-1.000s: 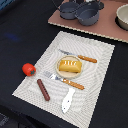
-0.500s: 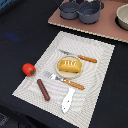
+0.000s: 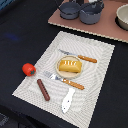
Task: Interact with the objects in diverse but meaningful ways.
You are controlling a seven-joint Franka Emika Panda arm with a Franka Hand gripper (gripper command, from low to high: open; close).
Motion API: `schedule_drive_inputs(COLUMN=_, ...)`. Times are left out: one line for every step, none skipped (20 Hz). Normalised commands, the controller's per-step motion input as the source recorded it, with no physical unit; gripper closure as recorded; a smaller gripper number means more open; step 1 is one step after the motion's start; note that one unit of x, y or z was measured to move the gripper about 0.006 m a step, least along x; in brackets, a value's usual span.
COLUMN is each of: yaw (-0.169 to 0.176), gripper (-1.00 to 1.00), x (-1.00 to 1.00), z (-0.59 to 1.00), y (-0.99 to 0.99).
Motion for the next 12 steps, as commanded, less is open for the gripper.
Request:
schedule_drive_inputs(yaw=0.000, gripper=-1.00, x=0.25, z=1.00, y=0.00)
schedule_drive_inputs(yaw=0.000, gripper=-1.00, x=0.26, z=0.95, y=0.03)
schedule_drive_inputs(yaw=0.000, gripper=-1.00, x=0.19, z=0.82, y=0.03)
schedule_drive_inputs(yaw=0.002, gripper=-1.00, x=0.13, z=0.75, y=0.02)
schedule_drive_inputs(yaw=0.016, gripper=-1.00, x=0.25, z=0.72, y=0.04)
schedule_drive_inputs(yaw=0.001, gripper=-1.00, x=0.37, z=0.76, y=0.01)
schedule_drive_inputs(yaw=0.000, gripper=-1.00, x=0.47, z=0.77, y=0.00)
schedule_drive_inputs(yaw=0.000, gripper=-1.00, x=0.58, z=0.71, y=-0.11)
schedule_drive_inputs(yaw=-0.024, gripper=-1.00, x=0.58, z=0.64, y=-0.25)
schedule_drive_inputs(yaw=-0.028, gripper=-1.00, x=0.66, z=0.58, y=-0.42)
schedule_drive_inputs(yaw=-0.052, gripper=-1.00, x=0.73, z=0.55, y=-0.54)
schedule_drive_inputs(yaw=-0.049, gripper=-1.00, x=0.70, z=0.49, y=-0.62)
